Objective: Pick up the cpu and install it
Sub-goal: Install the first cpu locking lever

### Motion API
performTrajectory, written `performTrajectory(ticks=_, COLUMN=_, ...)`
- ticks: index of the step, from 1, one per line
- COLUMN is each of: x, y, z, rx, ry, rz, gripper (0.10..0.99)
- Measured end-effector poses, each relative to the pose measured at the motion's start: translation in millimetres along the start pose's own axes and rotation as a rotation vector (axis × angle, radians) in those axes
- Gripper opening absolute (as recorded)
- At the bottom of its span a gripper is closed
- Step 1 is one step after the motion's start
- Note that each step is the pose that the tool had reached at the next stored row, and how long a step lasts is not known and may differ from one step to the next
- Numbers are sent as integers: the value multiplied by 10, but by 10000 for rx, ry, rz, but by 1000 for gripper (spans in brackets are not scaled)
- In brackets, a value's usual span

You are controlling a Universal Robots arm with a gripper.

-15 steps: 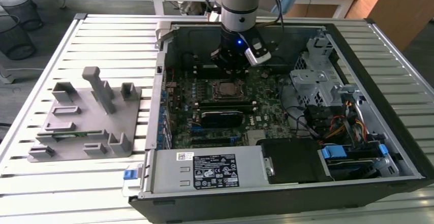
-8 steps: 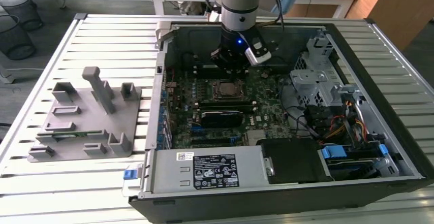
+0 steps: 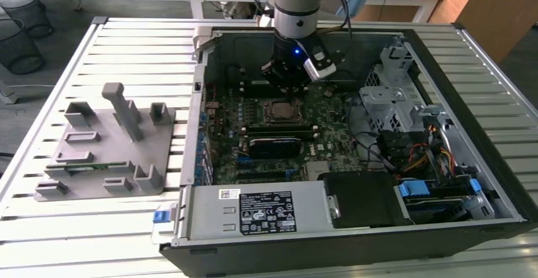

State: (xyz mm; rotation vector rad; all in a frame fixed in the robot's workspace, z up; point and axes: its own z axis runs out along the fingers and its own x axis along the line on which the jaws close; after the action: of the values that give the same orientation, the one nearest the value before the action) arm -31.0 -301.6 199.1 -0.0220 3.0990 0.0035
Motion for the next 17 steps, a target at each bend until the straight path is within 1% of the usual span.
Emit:
performTrajectory(ticks=5, x=1, y=21, z=19, rx=109, ry=6, rz=-4, gripper=106)
performTrajectory(ticks=12, x=-1, y=32, z=20, rx=111, ry=2, rz=-5, gripper=106)
performTrajectory(ticks=15, x=-3, y=35, z=7, rx=92, ry=-9, rz=-4, gripper=106)
performTrajectory(ticks=17, x=-2, y=31, z=-12, rx=111, ry=1, rz=-5, gripper=106)
